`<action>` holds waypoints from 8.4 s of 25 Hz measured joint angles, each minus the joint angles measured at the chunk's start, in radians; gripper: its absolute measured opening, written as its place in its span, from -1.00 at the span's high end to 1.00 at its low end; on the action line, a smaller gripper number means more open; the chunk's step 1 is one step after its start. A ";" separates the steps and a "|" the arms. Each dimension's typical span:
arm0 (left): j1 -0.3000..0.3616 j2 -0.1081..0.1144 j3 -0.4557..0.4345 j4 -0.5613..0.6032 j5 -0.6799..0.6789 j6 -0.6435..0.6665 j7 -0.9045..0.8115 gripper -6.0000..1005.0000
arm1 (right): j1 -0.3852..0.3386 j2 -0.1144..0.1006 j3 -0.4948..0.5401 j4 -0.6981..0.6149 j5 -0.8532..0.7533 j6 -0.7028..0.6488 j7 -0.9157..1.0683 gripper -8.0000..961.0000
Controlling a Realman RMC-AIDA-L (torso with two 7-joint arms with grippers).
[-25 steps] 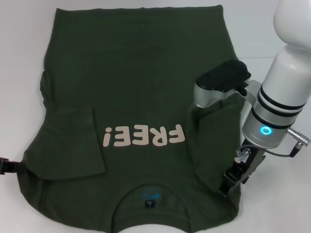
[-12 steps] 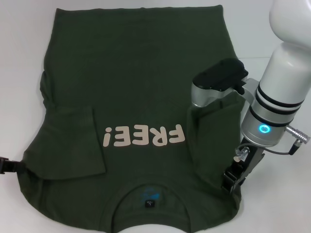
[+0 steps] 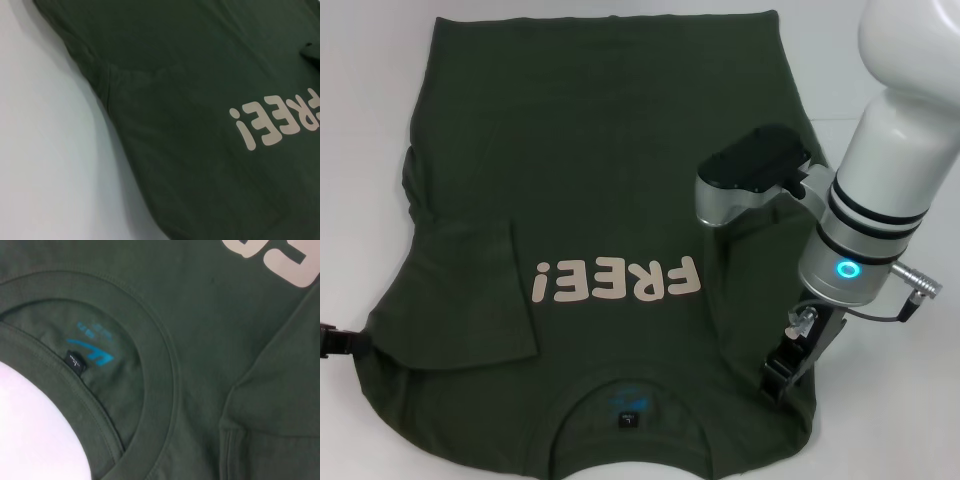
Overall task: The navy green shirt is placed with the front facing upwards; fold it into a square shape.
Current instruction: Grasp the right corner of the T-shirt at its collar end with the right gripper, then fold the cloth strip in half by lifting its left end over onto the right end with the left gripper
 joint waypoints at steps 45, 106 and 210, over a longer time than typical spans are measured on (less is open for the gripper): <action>-0.007 0.007 -0.001 -0.022 0.000 -0.023 0.002 0.94 | -0.110 -0.004 -0.014 -0.154 0.014 0.034 0.025 0.92; 0.105 0.016 -0.109 -0.054 0.016 0.279 -0.011 0.93 | -0.647 -0.088 1.149 0.159 0.268 -0.229 -1.031 0.92; -0.153 -0.159 -0.324 -0.672 -1.136 -0.753 0.788 0.92 | -0.268 -0.008 1.235 0.531 1.004 0.794 -1.274 0.92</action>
